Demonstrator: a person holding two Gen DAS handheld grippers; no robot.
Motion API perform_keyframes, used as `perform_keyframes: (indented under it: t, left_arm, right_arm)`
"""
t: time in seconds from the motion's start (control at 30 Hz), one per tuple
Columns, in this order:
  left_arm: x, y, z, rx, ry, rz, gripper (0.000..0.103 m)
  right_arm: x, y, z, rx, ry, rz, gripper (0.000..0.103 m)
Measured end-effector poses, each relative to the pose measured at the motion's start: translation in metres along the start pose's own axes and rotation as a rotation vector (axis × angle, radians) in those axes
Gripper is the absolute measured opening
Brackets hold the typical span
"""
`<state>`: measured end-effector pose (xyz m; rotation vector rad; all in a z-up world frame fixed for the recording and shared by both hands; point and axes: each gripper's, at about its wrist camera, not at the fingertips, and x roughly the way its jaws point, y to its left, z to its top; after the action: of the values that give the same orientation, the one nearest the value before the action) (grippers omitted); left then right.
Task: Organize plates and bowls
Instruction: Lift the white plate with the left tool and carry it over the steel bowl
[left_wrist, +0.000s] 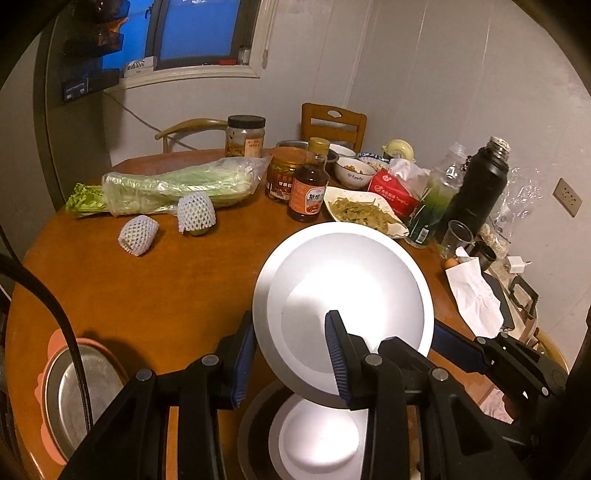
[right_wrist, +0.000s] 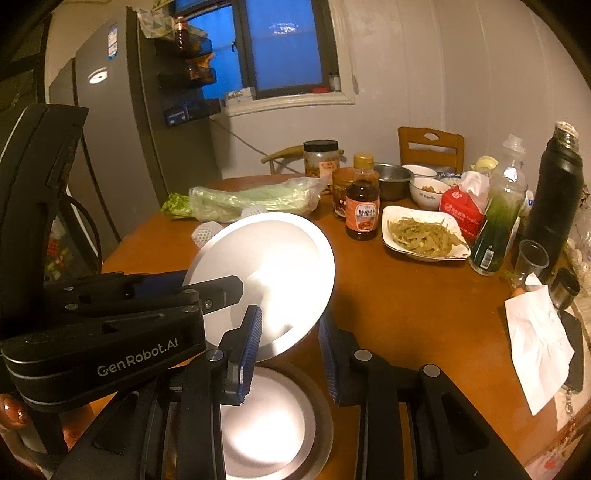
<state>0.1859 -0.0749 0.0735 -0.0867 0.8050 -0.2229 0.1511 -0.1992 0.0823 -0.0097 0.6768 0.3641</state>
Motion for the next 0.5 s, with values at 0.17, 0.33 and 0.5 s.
perform_keyframes:
  t: [0.17, 0.33, 0.5]
  left_arm:
    - [-0.014, -0.002, -0.011, 0.007, -0.01, 0.008, 0.038]
    - [-0.024, -0.004, -0.023, 0.011, -0.011, 0.01, 0.038]
    - [-0.027, -0.007, -0.034, 0.017, 0.0, 0.009, 0.038]
  right_arm:
    - [-0.015, 0.007, -0.008, -0.009, -0.014, 0.007, 0.032]
    - [-0.025, 0.012, -0.018, -0.011, -0.013, 0.021, 0.032]
    - [-0.034, 0.015, -0.029, -0.01, -0.01, 0.023, 0.032]
